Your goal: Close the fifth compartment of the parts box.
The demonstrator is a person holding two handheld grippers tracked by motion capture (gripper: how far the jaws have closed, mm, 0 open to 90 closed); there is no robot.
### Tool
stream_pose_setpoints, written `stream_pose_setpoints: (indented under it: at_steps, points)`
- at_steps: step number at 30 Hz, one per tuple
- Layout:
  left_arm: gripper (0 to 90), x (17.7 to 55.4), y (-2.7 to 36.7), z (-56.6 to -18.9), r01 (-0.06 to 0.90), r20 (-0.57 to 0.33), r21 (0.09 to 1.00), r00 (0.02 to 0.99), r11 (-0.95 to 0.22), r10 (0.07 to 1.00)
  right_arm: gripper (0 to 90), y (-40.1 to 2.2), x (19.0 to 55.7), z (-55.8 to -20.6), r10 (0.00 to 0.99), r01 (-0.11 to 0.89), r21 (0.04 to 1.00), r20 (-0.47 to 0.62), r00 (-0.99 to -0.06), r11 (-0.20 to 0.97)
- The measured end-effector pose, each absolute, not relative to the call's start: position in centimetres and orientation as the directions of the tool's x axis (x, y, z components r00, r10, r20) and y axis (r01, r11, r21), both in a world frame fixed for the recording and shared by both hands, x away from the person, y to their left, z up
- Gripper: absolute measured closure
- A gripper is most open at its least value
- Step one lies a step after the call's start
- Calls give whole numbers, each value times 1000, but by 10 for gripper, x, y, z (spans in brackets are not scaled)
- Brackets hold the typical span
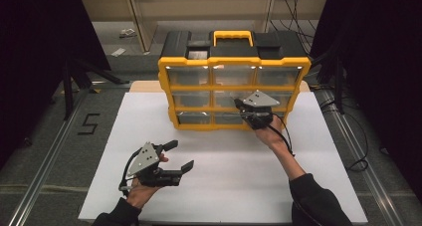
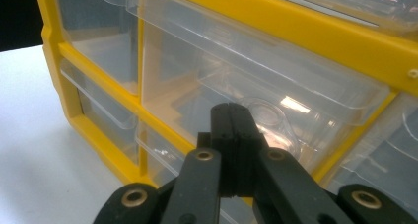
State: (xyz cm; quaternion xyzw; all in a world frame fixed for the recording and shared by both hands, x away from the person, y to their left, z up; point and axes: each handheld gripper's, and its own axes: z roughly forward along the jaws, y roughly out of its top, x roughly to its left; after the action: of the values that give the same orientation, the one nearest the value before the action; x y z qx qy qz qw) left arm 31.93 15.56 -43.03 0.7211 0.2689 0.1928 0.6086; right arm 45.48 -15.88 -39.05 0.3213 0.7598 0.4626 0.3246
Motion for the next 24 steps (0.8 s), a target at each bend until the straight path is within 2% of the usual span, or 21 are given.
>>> stream_pose_setpoints:
  at_steps: [24]
  points:
    - [168, 319, 155, -430, 154, -49, 981, 780, -115, 623, 900, -158, 458, -395, 801, 181, 915, -203, -564, 360]
